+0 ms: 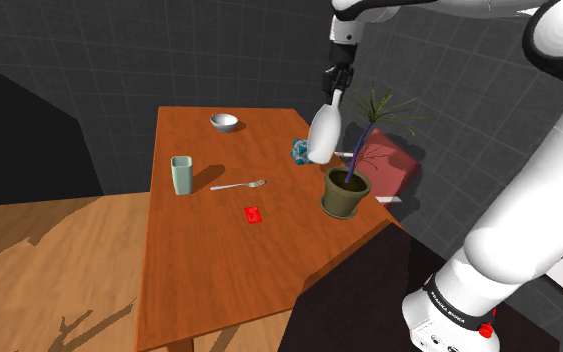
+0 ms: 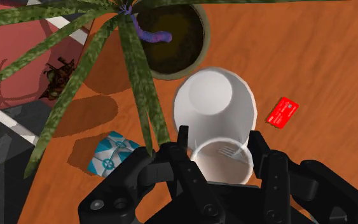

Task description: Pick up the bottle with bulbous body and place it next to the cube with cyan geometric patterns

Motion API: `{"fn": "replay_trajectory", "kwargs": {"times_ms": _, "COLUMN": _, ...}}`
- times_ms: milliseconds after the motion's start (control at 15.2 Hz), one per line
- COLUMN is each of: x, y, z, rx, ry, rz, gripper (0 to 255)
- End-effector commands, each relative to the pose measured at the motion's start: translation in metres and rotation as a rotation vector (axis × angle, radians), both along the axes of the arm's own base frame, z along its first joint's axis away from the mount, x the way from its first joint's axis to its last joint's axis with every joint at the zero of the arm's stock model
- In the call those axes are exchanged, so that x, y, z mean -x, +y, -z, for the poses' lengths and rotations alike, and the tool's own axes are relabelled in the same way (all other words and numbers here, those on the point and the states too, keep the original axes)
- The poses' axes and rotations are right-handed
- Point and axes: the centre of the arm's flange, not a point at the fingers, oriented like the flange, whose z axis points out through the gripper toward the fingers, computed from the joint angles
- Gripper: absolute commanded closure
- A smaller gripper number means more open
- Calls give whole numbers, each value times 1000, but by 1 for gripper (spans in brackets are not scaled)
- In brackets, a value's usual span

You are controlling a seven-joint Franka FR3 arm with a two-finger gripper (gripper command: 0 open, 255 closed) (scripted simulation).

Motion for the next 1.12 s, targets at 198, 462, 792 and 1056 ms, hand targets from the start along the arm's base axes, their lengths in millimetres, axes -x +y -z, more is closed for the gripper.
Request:
{"fn": "replay_trajectory", "kwargs": {"times_ms": 198, "x": -21, "y": -61, "z": 16, "rx": 1, "ry": -1, "rz": -1, "gripper": 255}}
{"fn": "replay_trajectory", "kwargs": {"times_ms": 462, "x": -39, "y": -109, "z": 31, "rx": 1, "ry": -1, "rz": -1, "gripper": 255}}
{"fn": "replay_trajectory", "kwargs": {"times_ms": 792, "x": -62, "y": -168, "z": 48, "rx": 1, "ry": -1, "rz": -1, "gripper": 255}}
{"fn": "replay_trajectory", "kwargs": {"times_ms": 1056, "x": -79, "y": -214, "z": 62, "rx": 0, "ry": -1, "rz": -1, "gripper": 255}}
